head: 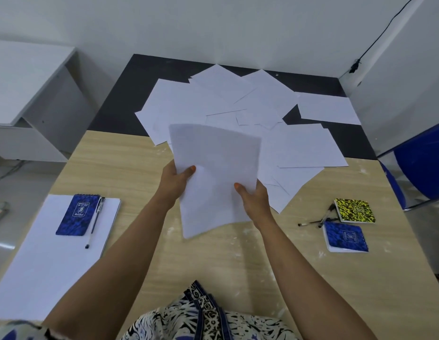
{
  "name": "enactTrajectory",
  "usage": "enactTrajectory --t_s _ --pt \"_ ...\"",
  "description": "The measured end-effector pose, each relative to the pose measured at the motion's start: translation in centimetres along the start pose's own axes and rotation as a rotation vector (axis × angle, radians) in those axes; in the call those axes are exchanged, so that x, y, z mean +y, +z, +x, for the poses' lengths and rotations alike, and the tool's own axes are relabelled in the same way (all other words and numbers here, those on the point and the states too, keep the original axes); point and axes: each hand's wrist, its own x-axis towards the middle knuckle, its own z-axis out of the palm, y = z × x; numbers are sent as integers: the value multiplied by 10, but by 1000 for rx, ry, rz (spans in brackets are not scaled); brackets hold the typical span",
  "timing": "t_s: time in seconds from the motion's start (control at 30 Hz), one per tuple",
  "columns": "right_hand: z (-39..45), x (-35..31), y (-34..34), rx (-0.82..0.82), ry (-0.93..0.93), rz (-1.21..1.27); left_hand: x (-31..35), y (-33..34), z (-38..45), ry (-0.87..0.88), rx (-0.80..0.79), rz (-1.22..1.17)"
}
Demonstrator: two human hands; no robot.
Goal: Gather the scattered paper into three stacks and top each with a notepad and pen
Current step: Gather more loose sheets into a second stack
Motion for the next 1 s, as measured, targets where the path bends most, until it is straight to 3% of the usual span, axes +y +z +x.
enactTrajectory --t_s 0.3,0.4,0.57,0.77,0.9,1.0 --pt "42 9 7 93 46 -53 -5 8 55 -164 47 62" --pt "61 14 10 120 90 -56 -12 11 72 -243 -6 148" --pt "95 23 15 71 164 -128 -27 13 97 -302 -35 200" --pt "141 27 28 7 168 -224 -30 21 132 -267 -72 312" --pt "168 32 35 24 164 -281 -33 22 157 -177 -130 517" --pt "186 43 34 44 216 -311 -39 23 180 -132 -83 701"
